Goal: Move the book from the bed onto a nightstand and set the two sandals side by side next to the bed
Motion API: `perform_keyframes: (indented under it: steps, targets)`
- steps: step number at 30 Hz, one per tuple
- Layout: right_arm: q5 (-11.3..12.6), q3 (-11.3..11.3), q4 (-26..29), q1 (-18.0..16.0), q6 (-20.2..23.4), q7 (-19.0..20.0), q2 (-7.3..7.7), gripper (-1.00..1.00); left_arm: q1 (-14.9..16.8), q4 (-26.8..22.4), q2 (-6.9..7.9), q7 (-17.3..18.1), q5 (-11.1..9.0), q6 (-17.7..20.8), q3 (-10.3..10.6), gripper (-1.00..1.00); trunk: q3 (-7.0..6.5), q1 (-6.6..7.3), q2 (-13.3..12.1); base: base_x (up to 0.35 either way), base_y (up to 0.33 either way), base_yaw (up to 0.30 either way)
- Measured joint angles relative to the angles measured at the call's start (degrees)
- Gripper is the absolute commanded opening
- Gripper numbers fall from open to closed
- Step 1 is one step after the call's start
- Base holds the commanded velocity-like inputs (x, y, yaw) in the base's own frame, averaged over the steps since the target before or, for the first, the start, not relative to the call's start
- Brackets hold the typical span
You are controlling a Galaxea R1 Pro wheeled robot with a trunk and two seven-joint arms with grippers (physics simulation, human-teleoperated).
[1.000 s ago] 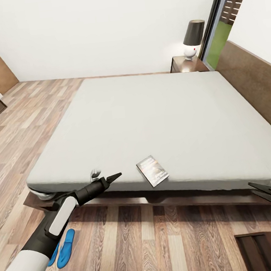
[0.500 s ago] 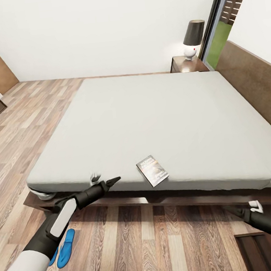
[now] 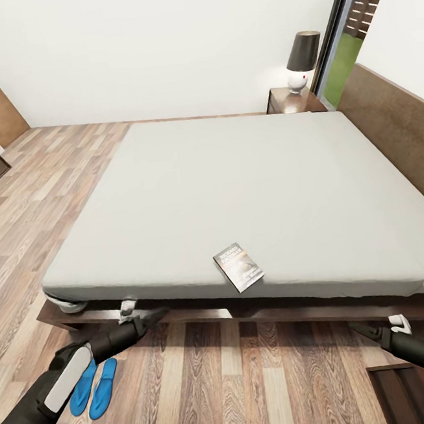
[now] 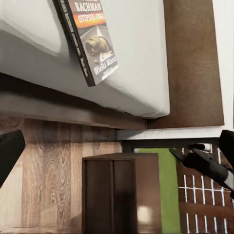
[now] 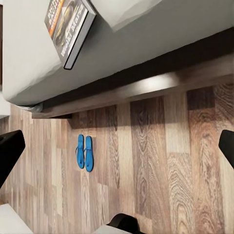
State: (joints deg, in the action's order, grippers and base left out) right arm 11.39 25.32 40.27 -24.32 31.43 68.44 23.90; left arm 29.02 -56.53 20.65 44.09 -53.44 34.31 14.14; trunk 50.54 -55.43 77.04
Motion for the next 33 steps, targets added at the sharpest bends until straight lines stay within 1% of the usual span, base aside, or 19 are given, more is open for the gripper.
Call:
perform_keyframes:
  steps: [3, 6, 11, 20, 22, 24, 25, 28, 29, 30, 31, 33]
  targets:
    - [0.0, 0.0, 0.0, 0.0, 0.0, 0.0, 0.00, 1.00, -1.3, 0.0, 1.32, 0.9, 0.0, 0.0, -0.1, 1.00, 0.00, 0.00, 0.0, 0.000, 0.000, 0.000]
    - [0.0, 0.0, 0.0, 0.0, 0.0, 0.0, 0.00, 1.00, -1.9, 0.1, 2.27, 1.3, 0.0, 0.0, -0.1, 1.00, 0.00, 0.00, 0.0, 0.000, 0.000, 0.000]
    - [0.0, 0.0, 0.0, 0.0, 0.0, 0.1, 0.00, 1.00, -3.2, 0.1, 2.77, 1.5, 0.0, 0.0, -0.1, 1.00, 0.00, 0.00, 0.0, 0.000, 0.000, 0.000]
    - [0.0, 0.0, 0.0, 0.0, 0.1, 0.2, 0.00, 1.00, -3.5, 0.6, 2.84, 1.4, 0.0, 0.0, -0.1, 1.00, 0.00, 0.00, 0.0, 0.000, 0.000, 0.000]
    - [0.0, 0.0, 0.0, 0.0, 0.1, 0.2, 0.00, 1.00, -3.6, 2.8, 2.85, 1.3, 0.1, -0.2, -0.2, 1.00, 0.00, 0.00, 0.0, 0.000, 0.000, 0.000]
    - [0.0, 0.0, 0.0, 0.0, 0.1, 0.2, 0.00, 1.00, -3.6, 7.1, 2.88, 1.3, 0.1, -1.5, -0.3, 1.00, 0.00, 0.00, 0.0, 0.000, 0.000, 0.000]
    - [0.0, 0.0, 0.0, 0.0, 0.1, 0.3, 0.00, 1.00, -3.6, 8.4, 2.89, 1.3, 0.1, -2.1, -0.3, 1.00, 0.00, 0.00, 0.0, 0.000, 0.000, 0.000]
    - [0.0, 0.0, 0.0, 0.0, 0.2, 0.3, 0.00, 1.00, -3.6, 15.7, 3.08, 1.4, 0.6, -7.5, -0.2, 1.00, 0.00, 0.00, 0.0, 0.000, 0.000, 0.000]
    - [0.0, 0.0, 0.0, 0.0, 0.2, 0.3, 0.00, 1.00, -3.6, 18.2, 3.13, 1.4, 1.3, -9.5, -0.2, 1.00, 0.00, 0.00, 0.0, 0.000, 0.000, 0.000]
    - [0.0, 0.0, 0.0, 0.0, 0.2, 0.3, 0.00, 1.00, -3.6, 19.5, 3.14, 1.4, 1.8, -10.4, -0.2, 1.00, 0.00, 0.00, 0.0, 0.000, 0.000, 0.000]
    - [0.0, 0.0, 0.0, 0.0, 0.2, 0.3, 0.00, 1.00, -3.6, 21.8, 3.13, 1.8, 2.9, -12.0, -0.1, 1.00, 0.00, 0.00, 0.0, 0.000, 0.000, 0.000]
    - [0.0, 0.0, 0.0, 0.0, 0.2, 0.3, 0.00, 1.00, -3.6, 25.8, 3.10, 3.8, 5.4, -14.6, 0.0, 1.00, 0.00, 0.00, 0.0, 0.000, 0.000, 0.000]
